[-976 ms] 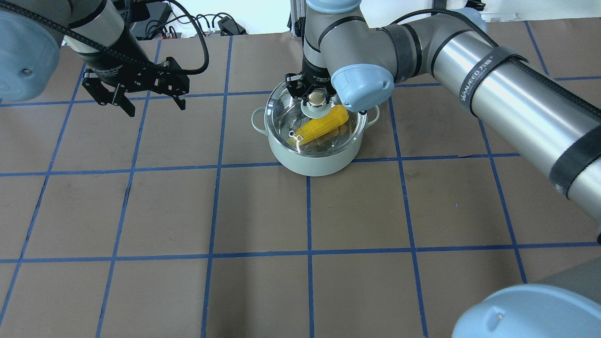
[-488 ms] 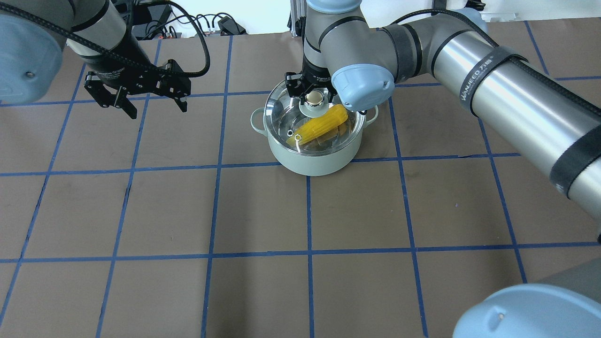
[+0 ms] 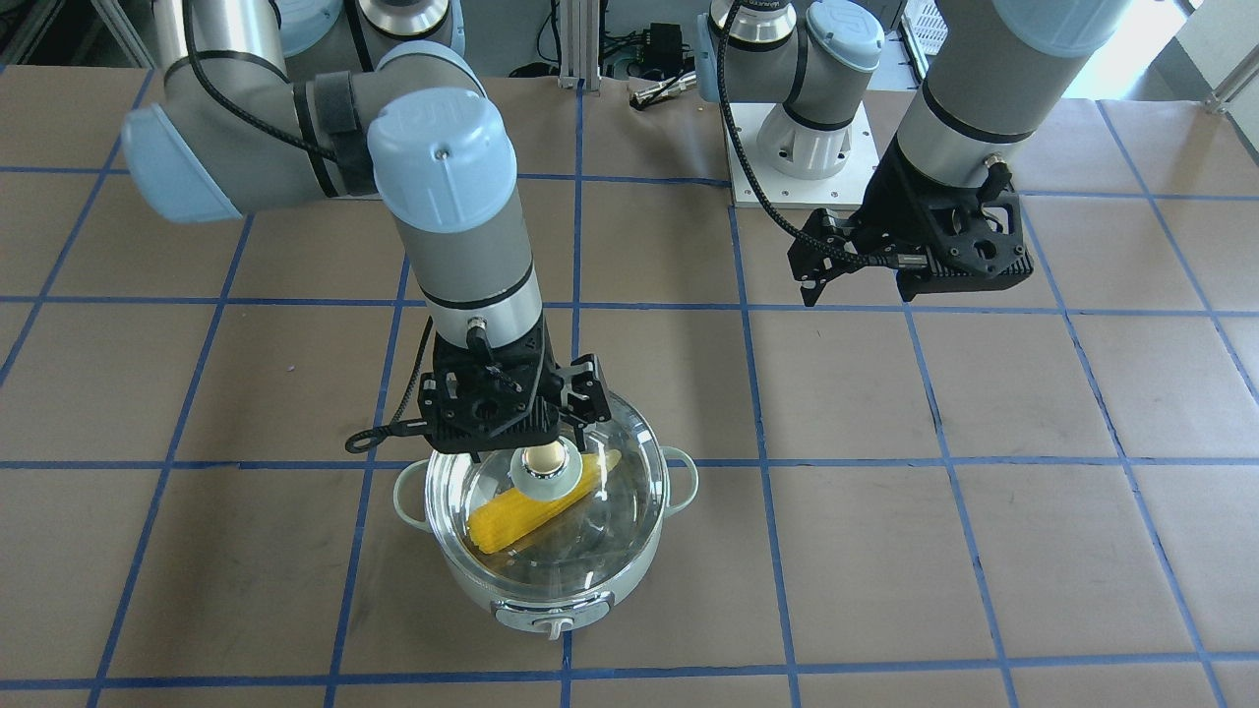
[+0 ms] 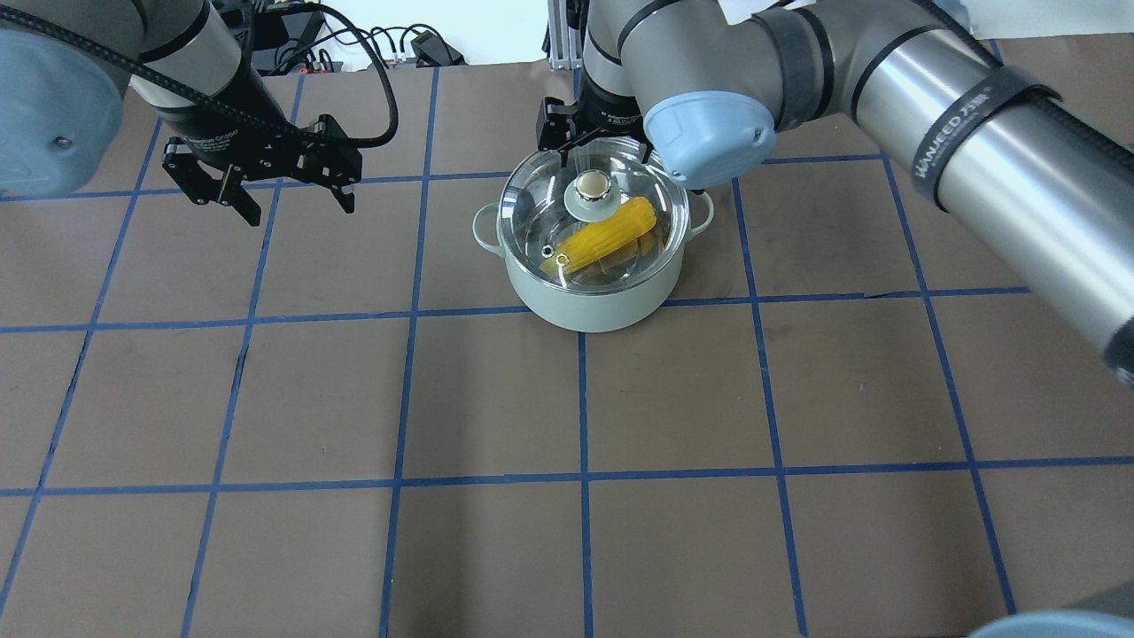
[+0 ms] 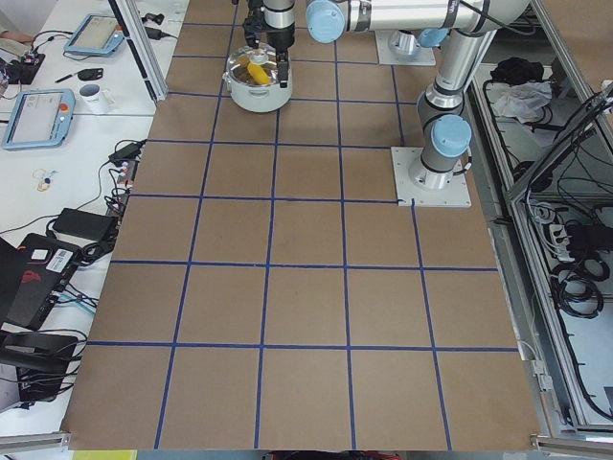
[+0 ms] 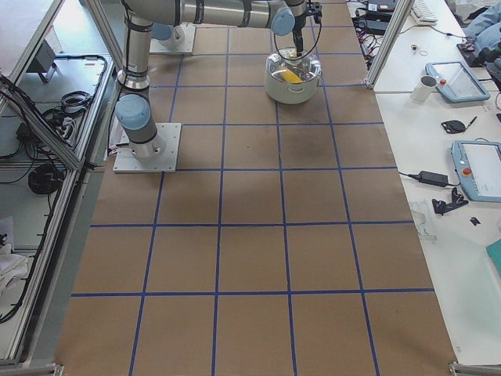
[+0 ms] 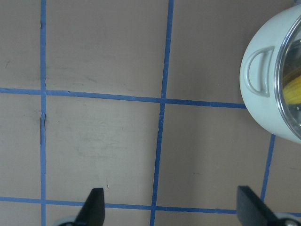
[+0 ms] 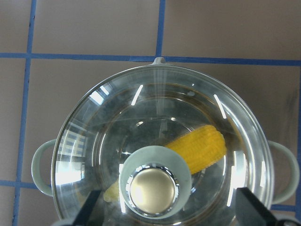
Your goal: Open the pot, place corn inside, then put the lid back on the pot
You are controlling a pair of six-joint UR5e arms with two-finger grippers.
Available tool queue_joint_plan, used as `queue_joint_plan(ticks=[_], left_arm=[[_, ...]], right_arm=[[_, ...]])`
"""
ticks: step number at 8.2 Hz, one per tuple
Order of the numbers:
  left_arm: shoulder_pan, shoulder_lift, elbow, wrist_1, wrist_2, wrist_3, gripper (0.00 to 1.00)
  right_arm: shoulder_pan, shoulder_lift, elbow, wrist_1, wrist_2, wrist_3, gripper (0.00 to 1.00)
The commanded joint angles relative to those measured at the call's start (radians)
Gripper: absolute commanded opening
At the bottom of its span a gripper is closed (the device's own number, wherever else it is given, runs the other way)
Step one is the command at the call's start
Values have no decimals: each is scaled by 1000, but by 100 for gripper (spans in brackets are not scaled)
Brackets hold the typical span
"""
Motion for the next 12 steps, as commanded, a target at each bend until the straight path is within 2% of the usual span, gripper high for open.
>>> queue_joint_plan(ticks=[1, 4, 5, 7, 12], left_arm=[[0, 1, -2, 2, -1, -2, 100], [0, 4, -2, 3, -1, 0, 100], [0, 1, -2, 2, -1, 0, 100], [0, -4, -1, 3, 2, -2, 100], [0, -4, -2, 3, 2, -2, 100]], right_arm=[[-79, -132, 16, 158, -1, -23, 100], [-197, -261, 19, 385, -7, -125, 100], [-237, -290, 20, 427, -9, -185, 100], [-271, -320, 45, 455, -9, -203, 100], [-270, -327, 57, 456, -30, -206, 100]])
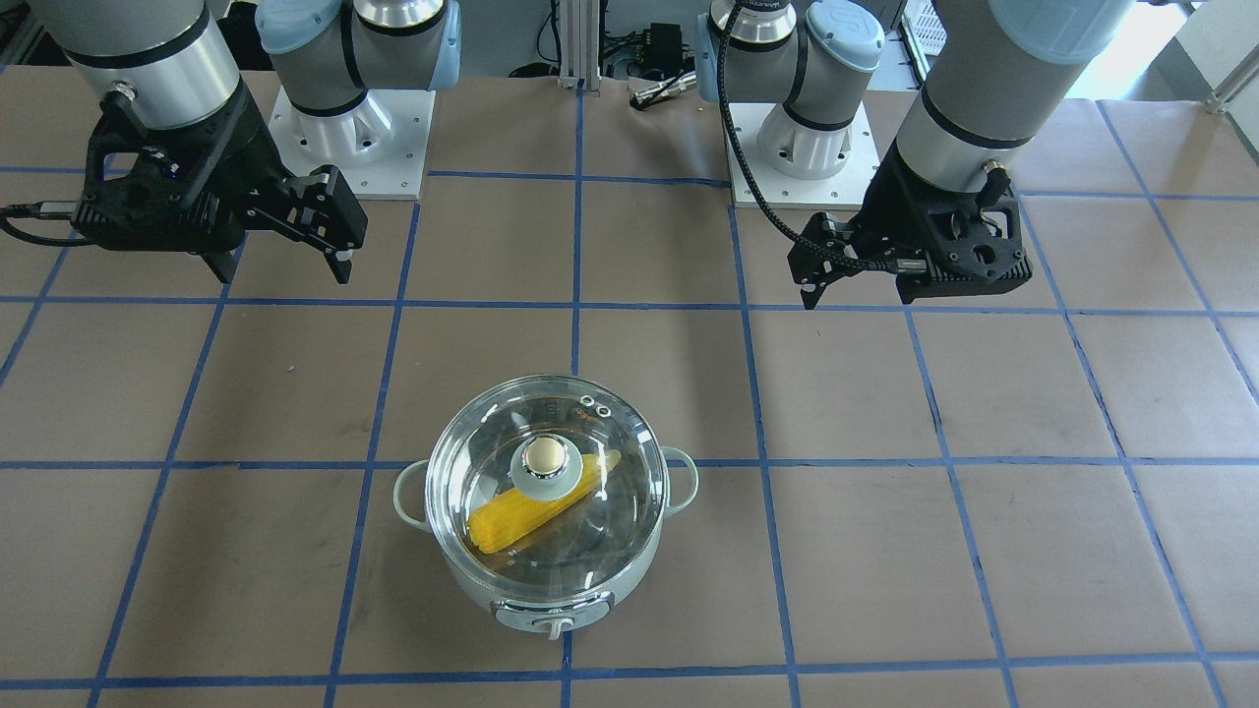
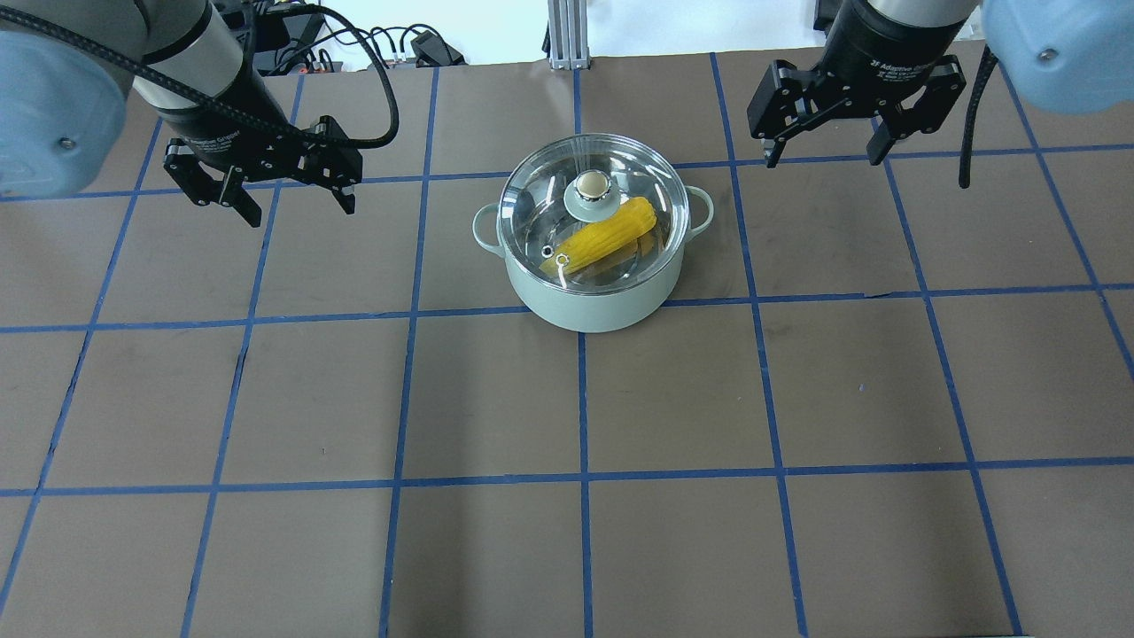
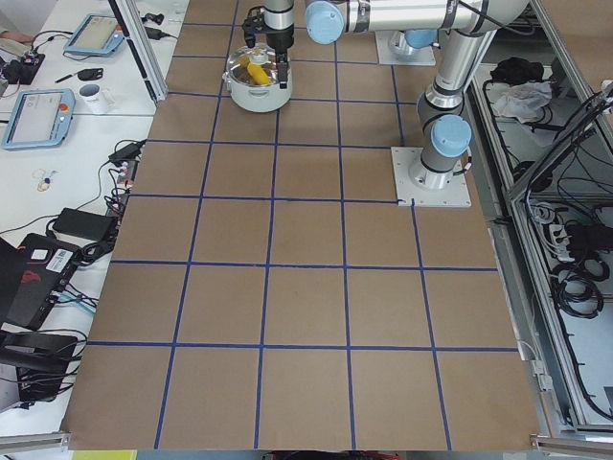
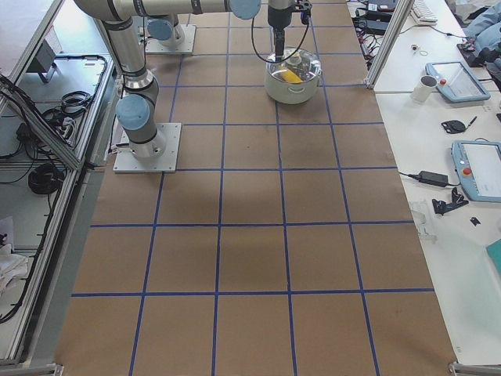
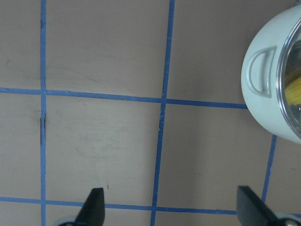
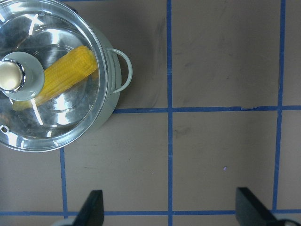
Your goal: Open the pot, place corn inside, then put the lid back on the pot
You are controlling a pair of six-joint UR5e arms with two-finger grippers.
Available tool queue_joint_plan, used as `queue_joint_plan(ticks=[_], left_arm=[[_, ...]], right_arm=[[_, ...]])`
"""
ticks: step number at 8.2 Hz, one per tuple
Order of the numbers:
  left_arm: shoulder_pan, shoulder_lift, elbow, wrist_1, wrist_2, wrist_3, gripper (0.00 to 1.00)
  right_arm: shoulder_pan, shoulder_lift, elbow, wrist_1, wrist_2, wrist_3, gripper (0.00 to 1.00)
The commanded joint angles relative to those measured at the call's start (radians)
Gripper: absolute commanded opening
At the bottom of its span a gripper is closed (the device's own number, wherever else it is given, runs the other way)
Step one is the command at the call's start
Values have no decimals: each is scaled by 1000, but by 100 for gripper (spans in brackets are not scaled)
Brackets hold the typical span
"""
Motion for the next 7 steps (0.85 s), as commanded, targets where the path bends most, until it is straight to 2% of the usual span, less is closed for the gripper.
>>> queue_joint_plan(ticks=[1, 7], left_arm=[[0, 1, 0, 0, -2, 0, 100], [0, 6, -2, 0, -2, 5, 100]], right_arm=[[0, -1, 4, 0, -3, -2, 100], [0, -1, 4, -4, -3, -6, 100]])
